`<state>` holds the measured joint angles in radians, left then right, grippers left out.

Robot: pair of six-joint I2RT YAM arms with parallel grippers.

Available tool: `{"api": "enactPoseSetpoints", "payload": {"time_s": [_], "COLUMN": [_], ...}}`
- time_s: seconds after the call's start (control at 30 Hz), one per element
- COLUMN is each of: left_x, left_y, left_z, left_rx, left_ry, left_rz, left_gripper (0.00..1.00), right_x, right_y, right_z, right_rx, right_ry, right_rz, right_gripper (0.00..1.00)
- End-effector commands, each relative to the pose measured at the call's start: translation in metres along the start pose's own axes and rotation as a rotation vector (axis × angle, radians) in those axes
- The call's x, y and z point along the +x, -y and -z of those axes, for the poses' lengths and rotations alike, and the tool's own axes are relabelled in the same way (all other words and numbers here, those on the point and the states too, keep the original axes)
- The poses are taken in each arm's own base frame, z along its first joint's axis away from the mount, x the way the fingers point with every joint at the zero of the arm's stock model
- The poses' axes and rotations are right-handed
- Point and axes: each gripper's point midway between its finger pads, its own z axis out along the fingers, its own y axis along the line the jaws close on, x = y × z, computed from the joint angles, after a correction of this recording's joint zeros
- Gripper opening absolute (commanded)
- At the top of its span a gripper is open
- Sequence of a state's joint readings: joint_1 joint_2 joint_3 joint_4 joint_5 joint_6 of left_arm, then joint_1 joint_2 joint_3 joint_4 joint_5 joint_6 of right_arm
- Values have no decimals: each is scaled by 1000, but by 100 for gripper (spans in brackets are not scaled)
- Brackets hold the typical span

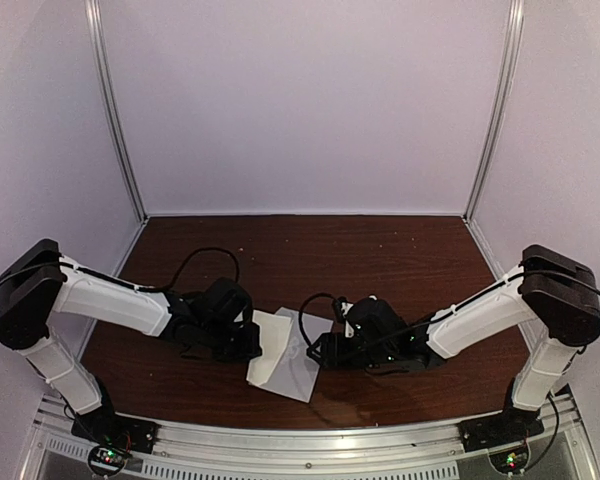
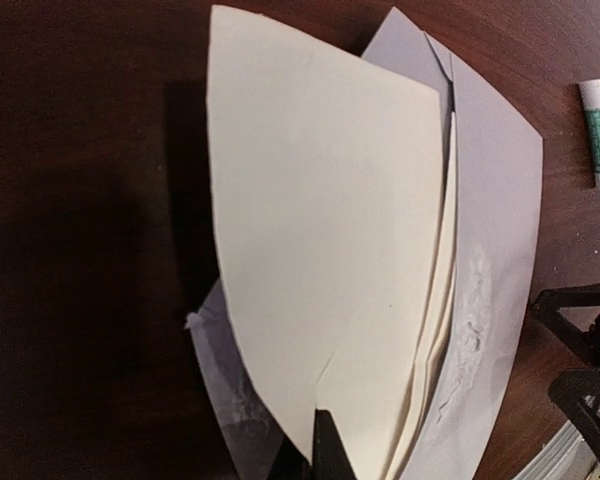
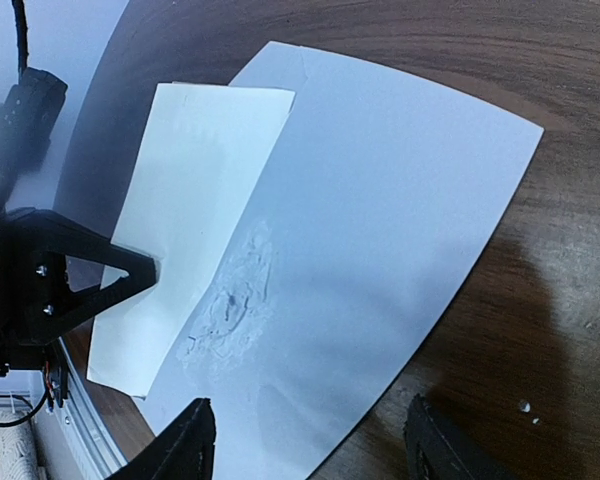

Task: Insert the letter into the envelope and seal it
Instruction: Place the letter in the envelope.

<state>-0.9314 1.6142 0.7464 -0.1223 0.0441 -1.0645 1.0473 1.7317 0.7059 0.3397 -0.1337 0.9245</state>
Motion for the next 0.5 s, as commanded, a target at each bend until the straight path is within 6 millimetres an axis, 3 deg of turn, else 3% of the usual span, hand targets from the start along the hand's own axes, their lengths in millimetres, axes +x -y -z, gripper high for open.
{"api": "enactPoseSetpoints", "payload": {"time_s": [0.0, 0.47], "left_x": [-2, 2], "left_y": [4, 31], "left_z": [6, -2], "left_rx": [10, 125], "left_ry": [12, -37], "left_rz": [-11, -124], "left_gripper": [0, 0], "right_x": [2, 10], "right_y": [13, 6], "right_z": [2, -13], "right_rx": [43, 1], "right_ry": [-3, -49], "right_rz": [-2, 7], "right_gripper": [66, 65]}}
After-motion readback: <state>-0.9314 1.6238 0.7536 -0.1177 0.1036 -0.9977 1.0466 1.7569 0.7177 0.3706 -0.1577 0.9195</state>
